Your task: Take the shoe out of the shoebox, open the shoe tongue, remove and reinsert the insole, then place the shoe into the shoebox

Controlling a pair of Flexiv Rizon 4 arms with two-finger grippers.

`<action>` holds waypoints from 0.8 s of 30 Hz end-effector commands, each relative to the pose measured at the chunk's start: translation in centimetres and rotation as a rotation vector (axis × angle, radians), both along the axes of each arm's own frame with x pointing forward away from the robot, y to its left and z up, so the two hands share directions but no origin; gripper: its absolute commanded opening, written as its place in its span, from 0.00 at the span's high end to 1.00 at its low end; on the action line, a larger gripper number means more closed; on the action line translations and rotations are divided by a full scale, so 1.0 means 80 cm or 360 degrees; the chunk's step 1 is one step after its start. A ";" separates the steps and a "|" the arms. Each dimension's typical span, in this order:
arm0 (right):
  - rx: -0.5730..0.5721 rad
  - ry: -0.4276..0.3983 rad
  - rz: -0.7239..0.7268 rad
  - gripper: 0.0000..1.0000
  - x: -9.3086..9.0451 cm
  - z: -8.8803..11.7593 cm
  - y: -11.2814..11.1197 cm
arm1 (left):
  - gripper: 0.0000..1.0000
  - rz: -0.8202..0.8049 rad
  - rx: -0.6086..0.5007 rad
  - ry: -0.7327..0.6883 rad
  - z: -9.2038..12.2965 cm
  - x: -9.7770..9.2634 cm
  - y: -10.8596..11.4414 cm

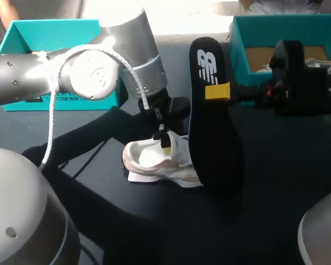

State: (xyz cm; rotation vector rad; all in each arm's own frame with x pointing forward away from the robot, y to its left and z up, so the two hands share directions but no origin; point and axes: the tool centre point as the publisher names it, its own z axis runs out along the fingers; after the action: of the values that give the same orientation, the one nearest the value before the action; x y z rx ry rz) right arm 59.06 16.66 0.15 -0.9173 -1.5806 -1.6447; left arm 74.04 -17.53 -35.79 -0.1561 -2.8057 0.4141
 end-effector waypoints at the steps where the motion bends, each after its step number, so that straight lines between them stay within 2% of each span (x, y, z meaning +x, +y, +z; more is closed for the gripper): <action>1: 0.0016 0.0001 -0.0065 1.00 -0.008 0.008 0.013 | 1.00 -0.1285 0.0237 0.0612 0.038 0.005 0.006; 7: 0.0016 0.0001 -0.0065 1.00 -0.008 0.008 0.013 | 1.00 -0.1944 0.0451 0.0625 0.047 -0.020 0.026; 9: 0.0016 0.0001 -0.0065 1.00 -0.008 0.008 0.013 | 1.00 -0.2078 0.0547 0.0616 0.046 -0.028 0.036; 11: 0.0016 0.0001 -0.0065 1.00 -0.008 0.008 0.013 | 1.00 -0.2006 0.0517 0.0587 0.046 -0.032 0.037; 24: 0.0016 0.0001 -0.0065 1.00 -0.008 0.008 0.013 | 1.00 -0.2006 0.0517 0.0587 0.046 -0.032 0.037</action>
State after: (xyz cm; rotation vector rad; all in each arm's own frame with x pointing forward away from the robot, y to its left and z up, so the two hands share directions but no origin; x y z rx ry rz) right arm 59.06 16.66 0.15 -0.9174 -1.5806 -1.6448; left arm 70.96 -13.68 -32.31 -1.0553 -2.3519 0.0610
